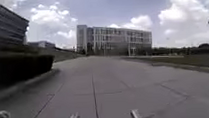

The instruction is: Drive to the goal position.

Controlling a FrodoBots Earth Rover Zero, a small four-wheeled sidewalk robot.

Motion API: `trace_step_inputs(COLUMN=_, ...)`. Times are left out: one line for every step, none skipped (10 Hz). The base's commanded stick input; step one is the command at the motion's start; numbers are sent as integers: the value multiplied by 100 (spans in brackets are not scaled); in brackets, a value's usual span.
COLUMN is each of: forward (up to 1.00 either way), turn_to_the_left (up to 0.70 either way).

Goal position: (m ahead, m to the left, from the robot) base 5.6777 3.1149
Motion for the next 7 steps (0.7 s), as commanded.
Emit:
trace_step_inputs(forward=70, turn_to_the_left=0)
trace_step_inputs(forward=70, turn_to_the_left=0)
trace_step_inputs(forward=70, turn_to_the_left=0)
trace_step_inputs(forward=70, turn_to_the_left=0)
trace_step_inputs(forward=70, turn_to_the_left=0)
trace_step_inputs(forward=70, turn_to_the_left=0)
trace_step_inputs(forward=70, turn_to_the_left=0)
